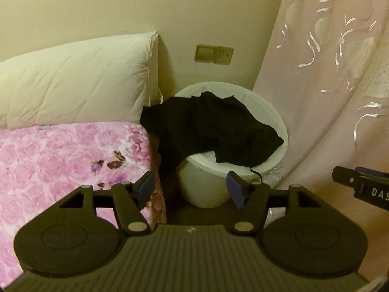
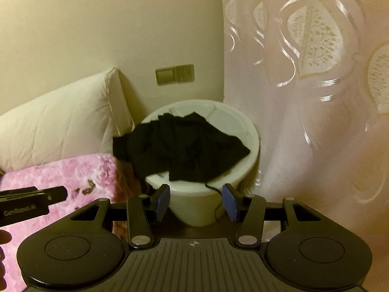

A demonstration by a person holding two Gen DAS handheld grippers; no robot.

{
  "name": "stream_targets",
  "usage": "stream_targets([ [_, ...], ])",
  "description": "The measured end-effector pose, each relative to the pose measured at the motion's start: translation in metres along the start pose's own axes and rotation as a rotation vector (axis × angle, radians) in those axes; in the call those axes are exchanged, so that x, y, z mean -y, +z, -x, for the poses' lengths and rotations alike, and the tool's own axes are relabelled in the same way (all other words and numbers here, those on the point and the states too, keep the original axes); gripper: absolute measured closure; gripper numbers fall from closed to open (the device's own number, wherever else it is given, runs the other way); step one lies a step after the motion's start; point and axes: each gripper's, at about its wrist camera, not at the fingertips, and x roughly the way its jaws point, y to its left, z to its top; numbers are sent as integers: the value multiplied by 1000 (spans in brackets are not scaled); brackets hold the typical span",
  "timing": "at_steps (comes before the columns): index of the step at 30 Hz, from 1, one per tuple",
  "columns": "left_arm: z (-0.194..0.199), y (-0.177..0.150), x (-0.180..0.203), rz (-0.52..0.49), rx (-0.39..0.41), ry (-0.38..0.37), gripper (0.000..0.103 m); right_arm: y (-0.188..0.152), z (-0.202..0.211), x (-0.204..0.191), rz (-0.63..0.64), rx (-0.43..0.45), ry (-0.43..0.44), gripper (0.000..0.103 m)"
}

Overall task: Fold clothes
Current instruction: 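Move both grippers toward the black garment on the white bin, then grasp the black garment with the left gripper while the right gripper grasps it too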

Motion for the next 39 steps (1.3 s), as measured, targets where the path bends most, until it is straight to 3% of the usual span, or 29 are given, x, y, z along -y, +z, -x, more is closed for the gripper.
stream_targets([
  [6, -28, 5, 9, 16, -37, -15, 42, 2, -28, 17, -6, -25, 33, 52],
  [12, -76, 19, 12, 43, -75, -17, 48, 19, -86, 33, -7, -82, 70, 52],
  [19, -162, 40, 17, 93, -164, 30, 48, 47, -174, 61, -6, -177, 94, 52],
  [25, -239, 52, 23, 118, -230, 45, 48, 64, -255, 77, 59, -263, 62, 52],
  [35, -354, 61, 14, 189, -287, 19, 47, 64, -373, 85, 131, -369, 25, 52],
  [39, -391, 59, 7, 193, -306, 71, 47, 59, -404, 91, 124, -407, 32, 52],
])
